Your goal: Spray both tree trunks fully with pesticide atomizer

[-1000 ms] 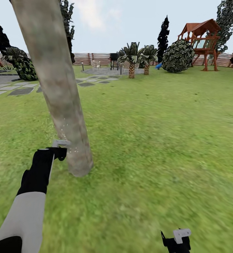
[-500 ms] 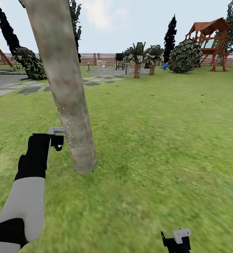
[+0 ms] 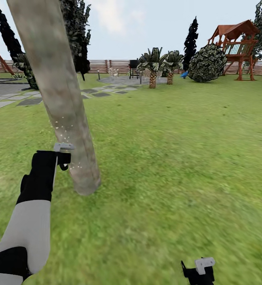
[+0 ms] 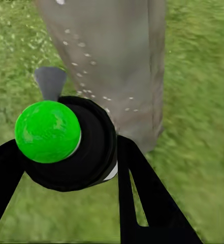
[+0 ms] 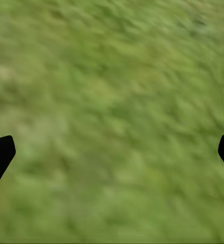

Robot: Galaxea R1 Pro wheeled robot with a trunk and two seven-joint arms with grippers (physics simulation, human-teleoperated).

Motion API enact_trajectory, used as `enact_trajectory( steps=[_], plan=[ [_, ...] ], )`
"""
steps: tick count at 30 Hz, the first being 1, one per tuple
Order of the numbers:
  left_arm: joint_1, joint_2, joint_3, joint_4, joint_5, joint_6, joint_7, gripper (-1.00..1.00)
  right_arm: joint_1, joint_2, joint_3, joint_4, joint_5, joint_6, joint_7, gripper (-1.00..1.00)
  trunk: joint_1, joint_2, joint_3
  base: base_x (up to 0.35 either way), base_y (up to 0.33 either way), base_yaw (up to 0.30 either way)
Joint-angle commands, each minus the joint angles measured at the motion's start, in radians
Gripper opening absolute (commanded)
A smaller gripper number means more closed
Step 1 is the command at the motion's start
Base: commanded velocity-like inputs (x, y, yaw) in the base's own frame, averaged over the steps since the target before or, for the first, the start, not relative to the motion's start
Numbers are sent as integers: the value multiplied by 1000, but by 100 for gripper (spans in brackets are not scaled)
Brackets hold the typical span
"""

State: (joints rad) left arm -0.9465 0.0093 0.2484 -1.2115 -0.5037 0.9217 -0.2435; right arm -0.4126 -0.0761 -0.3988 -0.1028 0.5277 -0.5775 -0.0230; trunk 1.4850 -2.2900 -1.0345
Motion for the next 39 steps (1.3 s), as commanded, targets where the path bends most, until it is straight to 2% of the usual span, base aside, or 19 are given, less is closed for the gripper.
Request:
enact_trajectory(
  steps=[1,4,7,9,11,13,15,19,24,25,27,34,39],
  plan=[
    [1,0,1,1,-14,1,0,-100,0,0,0,0,0,0,0,100,0,0,0,0,-269,0],
    [13,11,9,1,-47,0,0,-100,0,0,0,0,0,0,0,100,0,0,0,0,-269,0],
    [68,73,13,7,-52,-5,-6,-100,0,1,0,0,0,0,0,100,0,0,0,41,-269,0],
    [78,84,8,12,-49,-8,-6,-100,0,1,0,0,0,0,0,100,0,0,0,75,-269,0],
    [80,69,1,13,-47,-4,-4,-100,0,1,0,0,0,0,0,100,0,0,0,82,-269,0],
    [75,30,-21,13,-49,-2,-1,-100,0,1,0,0,0,0,0,100,0,0,0,110,-269,0],
    [68,2,-29,13,-51,0,1,-100,0,1,0,0,0,0,0,100,0,0,0,139,-267,0],
    [65,13,-18,2,-51,32,1,-100,0,1,0,0,0,1,0,100,0,0,0,161,-255,0],
    [75,136,66,0,-50,49,-5,-100,0,1,0,0,0,0,0,100,0,0,0,165,-252,0],
    [79,173,99,0,-49,48,-7,-100,0,1,0,0,0,0,-1,100,0,0,0,138,-254,79],
    [80,190,116,0,-48,46,-7,-100,0,2,0,0,0,0,-1,100,0,0,0,50,-265,214],
    [77,179,114,-1,-44,46,-1,-100,0,2,0,0,0,0,-1,100,0,0,0,6,-271,271],
    [70,102,41,-1,-45,48,2,-100,0,2,0,0,0,1,0,100,0,0,0,0,-272,278]
  ],
)
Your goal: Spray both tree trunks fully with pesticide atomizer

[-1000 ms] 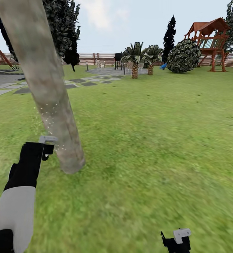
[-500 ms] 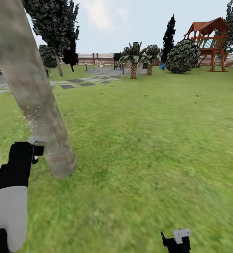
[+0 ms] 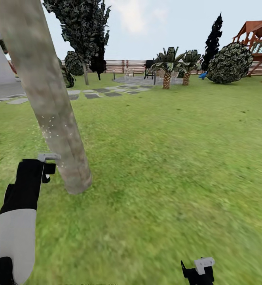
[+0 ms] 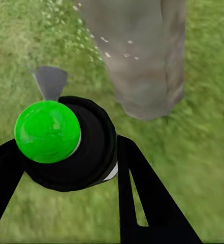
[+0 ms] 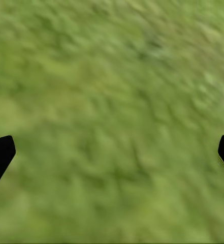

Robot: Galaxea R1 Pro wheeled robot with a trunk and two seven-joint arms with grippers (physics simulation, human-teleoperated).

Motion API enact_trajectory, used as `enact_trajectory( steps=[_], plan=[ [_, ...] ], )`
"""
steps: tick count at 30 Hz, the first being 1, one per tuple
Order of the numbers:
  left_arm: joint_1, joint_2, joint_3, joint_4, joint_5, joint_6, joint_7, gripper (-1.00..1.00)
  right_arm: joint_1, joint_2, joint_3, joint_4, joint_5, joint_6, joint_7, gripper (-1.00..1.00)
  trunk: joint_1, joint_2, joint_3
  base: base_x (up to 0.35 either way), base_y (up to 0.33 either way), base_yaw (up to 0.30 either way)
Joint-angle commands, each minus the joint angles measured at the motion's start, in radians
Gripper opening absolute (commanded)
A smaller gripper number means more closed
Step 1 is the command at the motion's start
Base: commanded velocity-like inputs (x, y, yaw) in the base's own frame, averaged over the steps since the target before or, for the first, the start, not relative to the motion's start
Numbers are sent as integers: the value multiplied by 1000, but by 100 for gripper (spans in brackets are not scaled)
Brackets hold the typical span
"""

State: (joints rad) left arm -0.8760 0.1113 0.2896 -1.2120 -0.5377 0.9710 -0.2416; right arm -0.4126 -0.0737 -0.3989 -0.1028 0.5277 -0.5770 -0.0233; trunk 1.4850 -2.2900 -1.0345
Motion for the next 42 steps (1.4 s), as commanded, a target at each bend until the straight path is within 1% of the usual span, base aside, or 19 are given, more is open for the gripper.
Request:
enact_trajectory(
  steps=[1,3,5,10,12,15,16,17,19,21,23,25,27,30,31,33,36,40,42],
  plan=[
    [-2,-18,-8,0,-11,-1,1,-100,0,0,0,0,0,0,0,100,0,0,0,0,-273,278],
    [-5,-32,-12,0,-13,-2,2,-100,0,0,0,0,0,0,0,100,0,0,0,23,-273,206],
    [-5,-28,-7,2,-16,-2,2,-100,0,-1,0,0,0,0,0,100,0,0,0,83,-273,59],
    [7,32,39,9,-20,-4,7,-100,0,-2,0,0,0,-1,0,100,0,0,0,153,-259,5],
    [10,39,38,16,-19,-7,7,-100,0,-3,0,0,0,-1,0,100,0,0,0,191,-234,0],
    [12,18,32,19,-12,-7,7,-100,0,-3,0,0,0,0,0,100,0,0,0,193,-232,0],
    [11,-15,30,20,-14,-6,7,-100,0,-2,0,0,0,-1,0,100,0,0,0,194,-232,0],
    [11,-30,29,20,-16,-6,7,-100,0,-2,0,0,0,0,0,100,0,0,0,194,-232,0],
    [10,-36,32,20,-16,-5,7,-100,0,-2,0,0,0,0,0,100,0,0,0,197,-230,0],
    [10,-15,51,20,-20,-7,9,-100,0,-2,0,0,0,0,0,100,0,0,0,201,-227,0],
    [11,44,76,20,-21,-7,16,-100,0,-1,0,0,0,-1,-1,100,0,0,0,203,-226,9],
    [12,80,103,21,-20,-9,16,-100,0,-1,0,0,0,0,-1,100,0,0,0,203,-226,112],
    [46,96,135,22,-16,-15,16,-100,0,-1,0,0,0,0,-1,100,0,0,0,203,-226,242],
    [66,80,136,22,-10,-15,12,-100,0,-1,0,0,0,0,-1,100,0,0,0,167,-236,272],
    [68,43,135,22,-8,-14,8,-100,0,-1,0,0,0,0,0,100,0,0,0,104,-258,277],
    [69,-4,134,22,-8,-16,7,-100,0,-1,0,0,0,0,0,100,0,0,0,95,-261,277],
    [68,-31,130,22,-9,-16,11,-100,0,-1,0,0,0,0,0,100,0,0,0,126,-255,271],
    [68,-10,139,21,-15,-17,15,-100,0,-1,0,0,0,0,0,100,0,0,0,227,-197,60],
    [72,65,142,22,-12,-17,12,-100,0,-1,0,0,0,0,0,100,0,0,0,240,-185,5]
  ],
)
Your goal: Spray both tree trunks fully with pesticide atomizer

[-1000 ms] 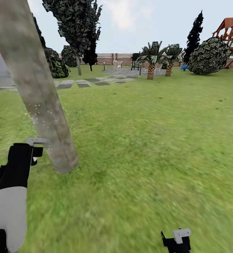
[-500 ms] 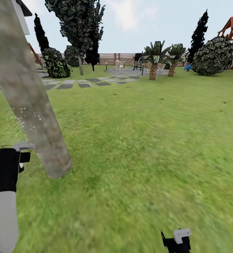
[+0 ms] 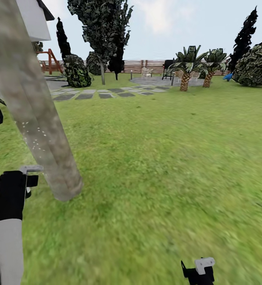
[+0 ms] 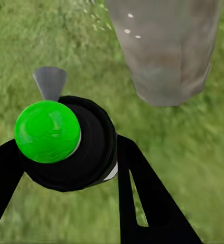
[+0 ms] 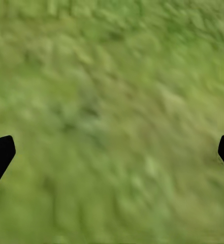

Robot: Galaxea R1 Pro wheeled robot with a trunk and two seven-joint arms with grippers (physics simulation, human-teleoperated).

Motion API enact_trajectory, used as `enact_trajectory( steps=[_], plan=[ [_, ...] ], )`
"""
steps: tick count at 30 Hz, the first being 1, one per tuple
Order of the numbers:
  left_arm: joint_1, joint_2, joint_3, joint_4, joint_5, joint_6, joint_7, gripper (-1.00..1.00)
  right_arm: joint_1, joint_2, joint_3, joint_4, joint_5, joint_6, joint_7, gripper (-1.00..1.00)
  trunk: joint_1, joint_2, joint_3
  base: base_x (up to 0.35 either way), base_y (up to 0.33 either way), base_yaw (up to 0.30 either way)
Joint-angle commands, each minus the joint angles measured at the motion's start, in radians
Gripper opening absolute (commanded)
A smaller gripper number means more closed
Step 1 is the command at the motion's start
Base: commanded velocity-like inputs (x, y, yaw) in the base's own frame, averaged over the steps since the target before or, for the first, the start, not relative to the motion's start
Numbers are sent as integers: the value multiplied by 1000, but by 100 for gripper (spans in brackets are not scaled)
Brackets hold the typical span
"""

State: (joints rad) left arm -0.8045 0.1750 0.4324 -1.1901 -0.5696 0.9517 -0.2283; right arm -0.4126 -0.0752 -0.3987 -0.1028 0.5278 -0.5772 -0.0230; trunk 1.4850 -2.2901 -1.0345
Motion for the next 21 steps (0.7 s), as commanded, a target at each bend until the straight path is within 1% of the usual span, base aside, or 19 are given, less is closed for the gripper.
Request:
enact_trajectory(
  steps=[1,3,4,6,8,9,10,11,13,15,16,19,20,21],
  plan=[
    [9,13,0,1,22,2,-2,-100,0,0,0,0,0,0,0,100,0,0,0,241,-184,1],
    [37,13,-6,1,24,1,0,-100,0,0,0,0,0,0,0,100,0,0,0,229,-184,1],
    [47,4,-7,2,26,2,-4,-100,0,0,0,0,0,0,0,100,0,0,0,137,-110,20],
    [62,-23,-7,31,26,2,-7,-100,0,0,0,1,0,0,0,100,0,0,0,53,-42,158],
    [67,-59,-7,52,25,-2,-8,-100,0,1,0,1,0,0,0,100,0,0,0,14,-11,247],
    [68,-78,-7,56,24,-29,-7,-100,0,1,0,1,0,0,0,100,0,0,0,4,-3,270],
    [69,-88,-7,60,24,-83,-2,-100,0,1,0,1,0,0,0,100,0,0,0,2,-1,275],
    [69,-91,-6,61,22,-117,2,-100,0,1,0,1,0,0,0,100,0,0,0,1,-1,276],
    [70,-88,0,62,22,-146,5,-100,0,2,0,2,0,0,1,100,0,0,0,0,0,277],
    [71,-84,22,70,22,-172,6,-100,0,5,0,2,0,0,1,100,0,0,0,0,0,230],
    [80,-84,47,83,22,-202,6,-100,0,5,0,2,0,0,1,100,0,0,0,0,0,98],
    [125,-92,123,107,24,-342,7,-100,0,4,0,2,0,0,0,100,0,0,0,28,0,29],
    [143,-94,137,119,25,-377,7,-100,0,3,0,2,0,0,0,100,0,0,0,251,0,3],
    [146,-95,138,122,25,-381,7,-100,0,3,0,2,0,0,0,100,0,0,0,275,0,2]
  ],
)
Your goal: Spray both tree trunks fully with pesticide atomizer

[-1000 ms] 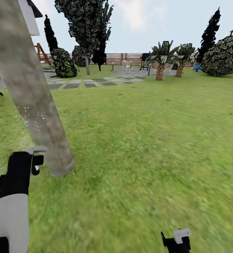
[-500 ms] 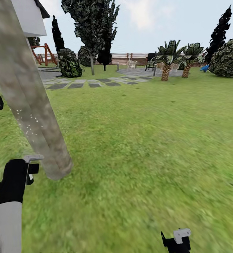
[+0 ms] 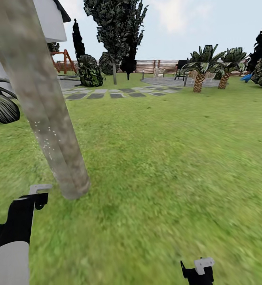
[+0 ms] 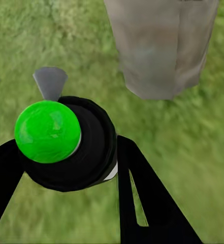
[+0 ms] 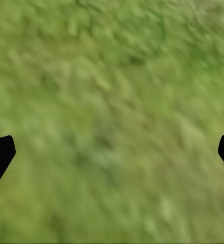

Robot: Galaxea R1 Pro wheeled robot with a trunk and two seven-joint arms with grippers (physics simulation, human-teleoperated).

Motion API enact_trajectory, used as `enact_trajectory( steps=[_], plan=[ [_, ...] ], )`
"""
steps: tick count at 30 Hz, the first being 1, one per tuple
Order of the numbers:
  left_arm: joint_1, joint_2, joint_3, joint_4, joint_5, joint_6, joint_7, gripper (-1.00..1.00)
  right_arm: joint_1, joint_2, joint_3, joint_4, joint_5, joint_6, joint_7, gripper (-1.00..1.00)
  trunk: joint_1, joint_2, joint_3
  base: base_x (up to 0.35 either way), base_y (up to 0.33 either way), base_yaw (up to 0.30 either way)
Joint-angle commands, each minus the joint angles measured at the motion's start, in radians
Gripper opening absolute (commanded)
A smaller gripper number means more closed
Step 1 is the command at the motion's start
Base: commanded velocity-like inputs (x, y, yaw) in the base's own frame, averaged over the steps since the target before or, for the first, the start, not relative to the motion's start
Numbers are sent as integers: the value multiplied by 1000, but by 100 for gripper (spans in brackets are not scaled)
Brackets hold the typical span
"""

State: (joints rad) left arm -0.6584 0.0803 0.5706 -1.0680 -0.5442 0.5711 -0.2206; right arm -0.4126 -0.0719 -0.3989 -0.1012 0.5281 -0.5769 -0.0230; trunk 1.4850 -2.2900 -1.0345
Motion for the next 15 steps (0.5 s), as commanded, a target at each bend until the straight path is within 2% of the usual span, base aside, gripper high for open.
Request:
enact_trajectory(
  steps=[1,3,9,12,15],
  plan=[
    [2,0,2,13,0,-5,0,-100,0,-1,0,0,0,0,0,100,0,0,0,300,0,1],
    [4,0,6,54,0,-9,0,-100,0,-2,0,0,0,0,0,100,0,0,0,317,0,0],
    [5,1,41,63,0,-11,-1,-100,0,-1,0,0,0,0,1,100,0,0,0,288,-111,5],
    [6,-1,43,64,0,-14,-1,-100,0,1,0,0,0,0,1,100,0,0,0,111,-243,166],
    [6,-28,42,65,0,-19,-1,-100,0,3,0,0,1,0,1,100,0,0,0,10,-270,268]
  ],
)
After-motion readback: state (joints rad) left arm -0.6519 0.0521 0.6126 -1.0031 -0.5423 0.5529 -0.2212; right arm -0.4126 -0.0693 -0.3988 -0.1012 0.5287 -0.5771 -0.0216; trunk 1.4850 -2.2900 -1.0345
